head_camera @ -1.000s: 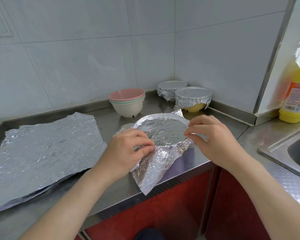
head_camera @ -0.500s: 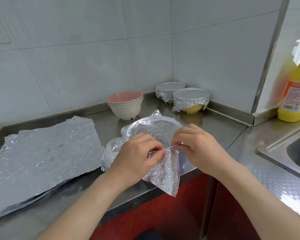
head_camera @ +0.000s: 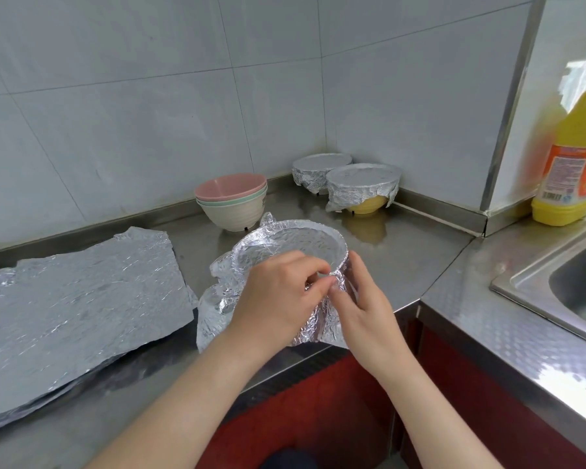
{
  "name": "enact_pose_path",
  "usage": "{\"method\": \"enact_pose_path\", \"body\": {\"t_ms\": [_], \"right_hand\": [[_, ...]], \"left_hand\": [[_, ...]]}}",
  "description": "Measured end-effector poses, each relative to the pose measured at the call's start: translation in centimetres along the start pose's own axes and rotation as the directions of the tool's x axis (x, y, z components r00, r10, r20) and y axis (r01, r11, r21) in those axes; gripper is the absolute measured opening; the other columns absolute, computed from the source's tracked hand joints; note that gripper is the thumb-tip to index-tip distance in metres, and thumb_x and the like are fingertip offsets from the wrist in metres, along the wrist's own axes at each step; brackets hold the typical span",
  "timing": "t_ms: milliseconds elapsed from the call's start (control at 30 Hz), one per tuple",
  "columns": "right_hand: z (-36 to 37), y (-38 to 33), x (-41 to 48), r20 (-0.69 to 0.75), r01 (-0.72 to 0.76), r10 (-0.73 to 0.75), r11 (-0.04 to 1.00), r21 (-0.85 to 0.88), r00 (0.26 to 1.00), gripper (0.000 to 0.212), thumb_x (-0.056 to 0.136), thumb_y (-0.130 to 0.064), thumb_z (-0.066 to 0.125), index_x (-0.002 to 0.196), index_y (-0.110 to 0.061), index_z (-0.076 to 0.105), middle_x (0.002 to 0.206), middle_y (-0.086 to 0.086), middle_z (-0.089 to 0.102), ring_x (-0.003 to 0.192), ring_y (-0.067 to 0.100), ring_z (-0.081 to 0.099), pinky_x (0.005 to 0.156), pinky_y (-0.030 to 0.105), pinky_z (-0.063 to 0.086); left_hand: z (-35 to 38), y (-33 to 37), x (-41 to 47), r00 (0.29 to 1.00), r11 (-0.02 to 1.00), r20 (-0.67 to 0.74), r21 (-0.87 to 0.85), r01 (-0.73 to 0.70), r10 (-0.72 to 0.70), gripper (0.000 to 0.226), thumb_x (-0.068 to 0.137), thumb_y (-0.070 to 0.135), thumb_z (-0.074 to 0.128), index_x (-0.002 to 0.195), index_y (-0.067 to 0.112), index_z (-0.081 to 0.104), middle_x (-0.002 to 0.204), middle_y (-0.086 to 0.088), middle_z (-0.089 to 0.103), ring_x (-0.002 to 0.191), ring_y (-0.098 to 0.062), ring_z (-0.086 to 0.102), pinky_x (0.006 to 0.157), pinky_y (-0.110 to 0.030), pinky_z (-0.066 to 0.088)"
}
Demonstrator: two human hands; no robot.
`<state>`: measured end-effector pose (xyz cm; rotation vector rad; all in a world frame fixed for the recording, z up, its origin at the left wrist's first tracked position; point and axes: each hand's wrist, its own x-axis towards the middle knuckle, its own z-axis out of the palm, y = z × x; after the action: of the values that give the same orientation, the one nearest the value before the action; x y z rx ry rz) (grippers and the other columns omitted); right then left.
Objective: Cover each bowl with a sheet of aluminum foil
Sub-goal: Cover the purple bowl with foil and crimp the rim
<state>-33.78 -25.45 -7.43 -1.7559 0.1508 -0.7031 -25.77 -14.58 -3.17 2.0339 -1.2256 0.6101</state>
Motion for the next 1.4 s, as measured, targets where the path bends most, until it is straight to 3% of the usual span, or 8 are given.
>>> {"method": "enact_pose_path", "body": {"t_ms": [333, 467, 533, 667, 800, 1200, 1300, 1400], "right_hand": [[2.4, -0.9, 0.1, -0.184, -0.132, 0.134, 0.991, 0.022, 0.974, 0.045, 0.102, -0.009, 0.037, 0.146, -0.020, 0.034, 0.091, -0.033, 0.049, 0.077, -0.033, 0.045, 0.069, -0.006, 0.032], [3.5, -0.8, 0.1, -0.254, -0.151, 0.170, 0.984, 0.093, 0.952, 0.038, 0.103, -0.015, 0.036, 0.141, -0.009, 0.041, 0.085, -0.019, 0.055, 0.086, -0.005, 0.051, 0.068, -0.002, 0.036], [3.9, -0.9, 0.1, -0.299, -0.153, 0.176, 0.983, 0.101, 0.938, 0.029, 0.103, -0.014, 0.036, 0.129, -0.006, 0.047, 0.073, -0.019, 0.050, 0.078, -0.011, 0.054, 0.065, 0.002, 0.038], [4.8, -1.2, 0.5, -0.337, -0.178, 0.219, 0.973, 0.149, 0.916, 0.028, 0.101, -0.018, 0.036, 0.118, -0.022, 0.057, 0.089, -0.009, 0.067, 0.084, 0.000, 0.061, 0.073, 0.011, 0.045], [5.8, -0.7, 1.3, -0.320, -0.251, 0.354, 0.913, 0.320, 0.879, 0.049, 0.083, -0.033, 0.035, 0.123, -0.021, 0.060, 0.115, 0.006, 0.068, 0.111, 0.023, 0.062, 0.098, 0.049, 0.048], [5.9, -0.9, 0.6, -0.352, -0.182, 0.303, 0.923, 0.338, 0.886, 0.035, 0.098, -0.013, 0.041, 0.117, -0.027, 0.067, 0.104, -0.008, 0.073, 0.101, 0.009, 0.066, 0.094, 0.040, 0.052], [5.8, -0.8, 0.8, -0.377, -0.176, 0.295, 0.932, 0.318, 0.878, 0.029, 0.099, -0.018, 0.044, 0.106, -0.025, 0.072, 0.092, -0.008, 0.073, 0.085, 0.006, 0.064, 0.084, 0.036, 0.052], [5.5, -0.6, 0.8, -0.360, -0.205, 0.321, 0.923, 0.324, 0.876, 0.030, 0.094, -0.029, 0.045, 0.111, -0.026, 0.070, 0.104, -0.007, 0.073, 0.100, 0.010, 0.066, 0.093, 0.040, 0.052]], "left_hand": [[0.2, 0.1, 0.5, 1.000, 1.000, 0.019, -0.020, 0.017, -0.016, 0.013, 0.081, 0.027, 0.066, 0.083, 0.018, 0.076, 0.073, 0.005, 0.067, 0.066, -0.010, 0.059, 0.066, -0.029, 0.047], [-0.1, 0.3, 0.4, 0.999, 0.999, 0.049, -0.035, 0.002, 0.000, 0.014, 0.082, 0.019, 0.063, 0.086, 0.017, 0.076, 0.076, 0.003, 0.068, 0.070, -0.011, 0.061, 0.068, -0.027, 0.047], [-0.3, 0.3, 0.5, 0.998, 0.999, 0.062, -0.044, -0.004, 0.006, 0.015, 0.082, 0.016, 0.063, 0.088, 0.018, 0.076, 0.079, 0.005, 0.068, 0.072, -0.008, 0.061, 0.070, -0.023, 0.047], [-0.6, 0.3, 0.6, 0.996, 0.999, 0.089, -0.054, -0.001, 0.005, 0.017, 0.082, 0.016, 0.062, 0.090, 0.018, 0.077, 0.083, 0.005, 0.070, 0.076, -0.008, 0.062, 0.073, -0.020, 0.047], [-0.9, 0.5, 0.8, 0.993, 1.000, 0.120, -0.030, 0.002, 0.002, 0.018, 0.083, 0.020, 0.061, 0.093, 0.020, 0.076, 0.086, 0.007, 0.072, 0.081, -0.009, 0.063, 0.076, -0.025, 0.049], [-1.4, -0.9, -0.4, 0.996, 0.998, 0.091, 0.057, -0.028, 0.023, 0.018, 0.082, 0.029, 0.065, 0.088, 0.017, 0.076, 0.077, 0.004, 0.062, 0.071, -0.013, 0.057, 0.066, -0.025, 0.045], [-1.2, -0.8, -0.1, 0.994, 0.996, 0.108, 0.080, -0.041, 0.033, 0.022, 0.084, 0.032, 0.060, 0.086, 0.016, 0.075, 0.075, 0.002, 0.061, 0.069, -0.016, 0.057, 0.063, -0.029, 0.047], [-1.1, -0.6, 0.1, 0.992, 0.992, 0.112, 0.107, -0.061, 0.049, 0.034, 0.085, 0.038, 0.048, 0.085, 0.016, 0.074, 0.074, 0.001, 0.061, 0.069, -0.018, 0.057, 0.064, -0.027, 0.044]]}}
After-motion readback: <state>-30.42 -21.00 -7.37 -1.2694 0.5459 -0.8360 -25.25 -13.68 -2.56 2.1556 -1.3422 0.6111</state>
